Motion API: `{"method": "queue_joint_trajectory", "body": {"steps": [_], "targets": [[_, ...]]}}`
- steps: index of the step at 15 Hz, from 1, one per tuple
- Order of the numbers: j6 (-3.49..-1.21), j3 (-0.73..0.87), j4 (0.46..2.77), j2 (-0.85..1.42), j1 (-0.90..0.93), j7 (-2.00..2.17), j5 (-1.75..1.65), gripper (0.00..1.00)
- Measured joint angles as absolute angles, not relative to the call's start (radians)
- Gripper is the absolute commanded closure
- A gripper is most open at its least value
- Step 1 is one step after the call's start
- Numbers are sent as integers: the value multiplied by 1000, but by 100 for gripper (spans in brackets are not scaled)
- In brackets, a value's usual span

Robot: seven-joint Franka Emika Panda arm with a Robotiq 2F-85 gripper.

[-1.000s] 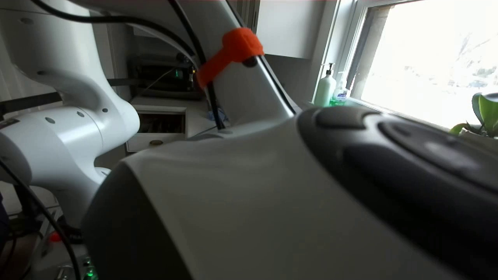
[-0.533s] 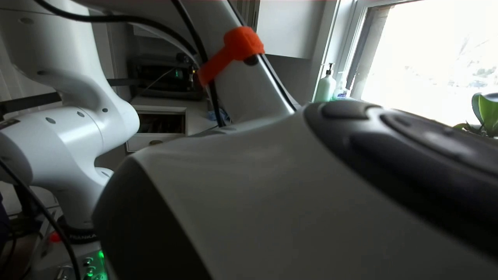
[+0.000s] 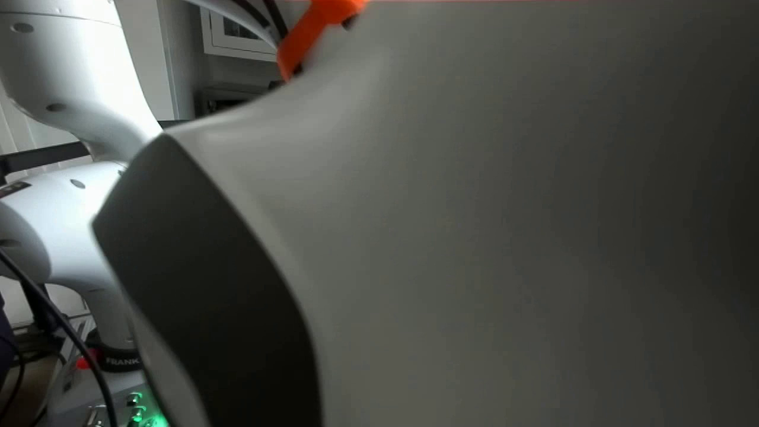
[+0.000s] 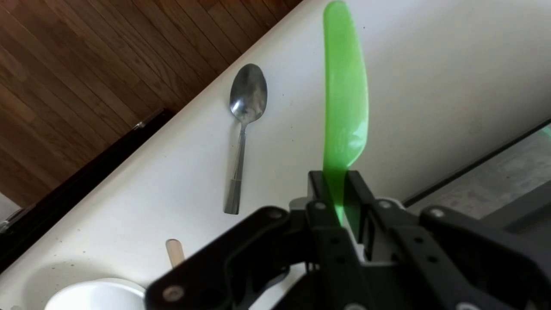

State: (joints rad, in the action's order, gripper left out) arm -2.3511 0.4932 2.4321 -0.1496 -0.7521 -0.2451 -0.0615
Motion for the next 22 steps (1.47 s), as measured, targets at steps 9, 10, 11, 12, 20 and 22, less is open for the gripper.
{"method": "queue_joint_trajectory", "body": {"steps": [9,10,11,12,20,22], "targets": [[-2265,493,2431,-228,-700,-245,-24,96],[-2264,493,2431,-230,-688,-245,-16,96],[-2264,493,2430,-233,-676,-245,-5,96],[-2264,493,2428,-235,-664,-245,8,96],[-2122,529,2352,-231,-574,-269,183,96],[-2051,548,2314,-214,-564,-269,214,96]]}}
